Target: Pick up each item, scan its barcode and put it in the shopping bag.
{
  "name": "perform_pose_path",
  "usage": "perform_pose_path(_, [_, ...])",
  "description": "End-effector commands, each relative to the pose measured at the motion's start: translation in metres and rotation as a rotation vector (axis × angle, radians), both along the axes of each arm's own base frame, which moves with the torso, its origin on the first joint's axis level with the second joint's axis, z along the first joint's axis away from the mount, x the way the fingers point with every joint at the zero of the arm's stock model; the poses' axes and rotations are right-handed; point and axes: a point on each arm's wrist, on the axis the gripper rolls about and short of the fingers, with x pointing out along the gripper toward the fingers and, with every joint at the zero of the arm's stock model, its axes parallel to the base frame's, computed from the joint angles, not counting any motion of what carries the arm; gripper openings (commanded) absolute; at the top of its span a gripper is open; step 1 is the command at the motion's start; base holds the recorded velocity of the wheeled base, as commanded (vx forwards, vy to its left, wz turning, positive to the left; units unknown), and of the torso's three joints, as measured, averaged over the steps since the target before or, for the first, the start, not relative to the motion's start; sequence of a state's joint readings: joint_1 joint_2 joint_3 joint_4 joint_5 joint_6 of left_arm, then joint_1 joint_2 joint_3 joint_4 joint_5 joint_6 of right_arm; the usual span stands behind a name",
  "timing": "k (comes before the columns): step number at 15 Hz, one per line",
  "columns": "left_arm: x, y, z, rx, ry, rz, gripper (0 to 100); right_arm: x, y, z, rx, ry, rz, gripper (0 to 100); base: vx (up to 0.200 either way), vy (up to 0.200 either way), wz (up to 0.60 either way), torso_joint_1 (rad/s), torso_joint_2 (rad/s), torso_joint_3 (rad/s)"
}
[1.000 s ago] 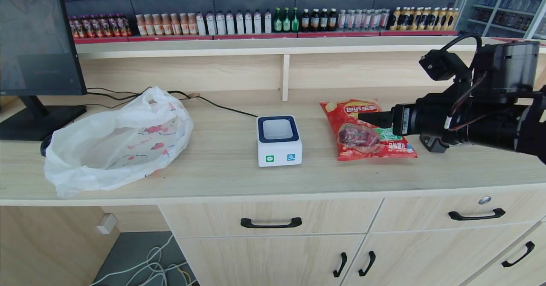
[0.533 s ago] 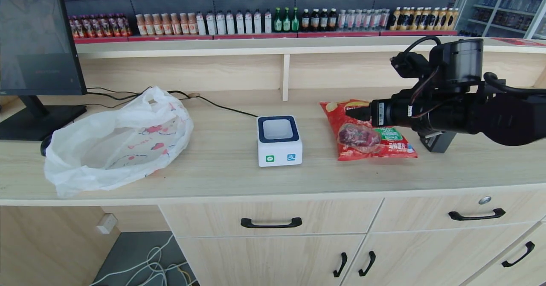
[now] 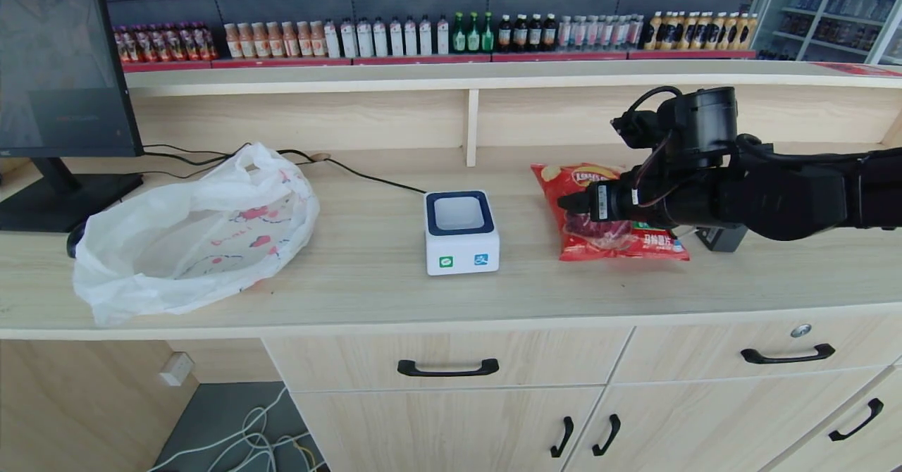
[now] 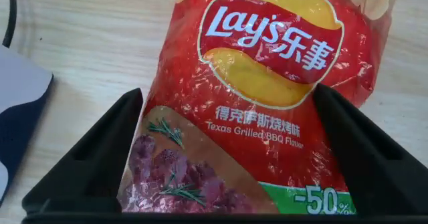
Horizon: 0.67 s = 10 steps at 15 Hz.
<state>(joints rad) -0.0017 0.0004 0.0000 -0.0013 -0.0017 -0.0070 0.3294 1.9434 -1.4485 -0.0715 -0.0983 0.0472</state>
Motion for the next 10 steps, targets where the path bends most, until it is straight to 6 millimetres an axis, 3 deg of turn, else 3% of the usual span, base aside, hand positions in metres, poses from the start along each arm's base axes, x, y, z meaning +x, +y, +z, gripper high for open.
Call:
perform_pose_path(1, [0.000,0.000,0.000,-0.001,-0.001,0.000,100,0.004,0.003,0.004,0.004,-0.012,-0.008,100,0.000,0.000,0.00,0.000,0.00,0.000])
perform_pose_path(3, [0.000,0.000,0.000,0.001,-0.001,0.000,100,0.006,0.006,0.019,-0.008,-0.069,-0.076,100,0.000,0.000,0.00,0.000,0.00,0.000])
perform_pose_path(10, [0.000,0.000,0.000,-0.001,-0.001,0.002,100,0.014,0.010,0.002,0.002,0.018,-0.125,100,0.000,0.000,0.00,0.000,0.00,0.000])
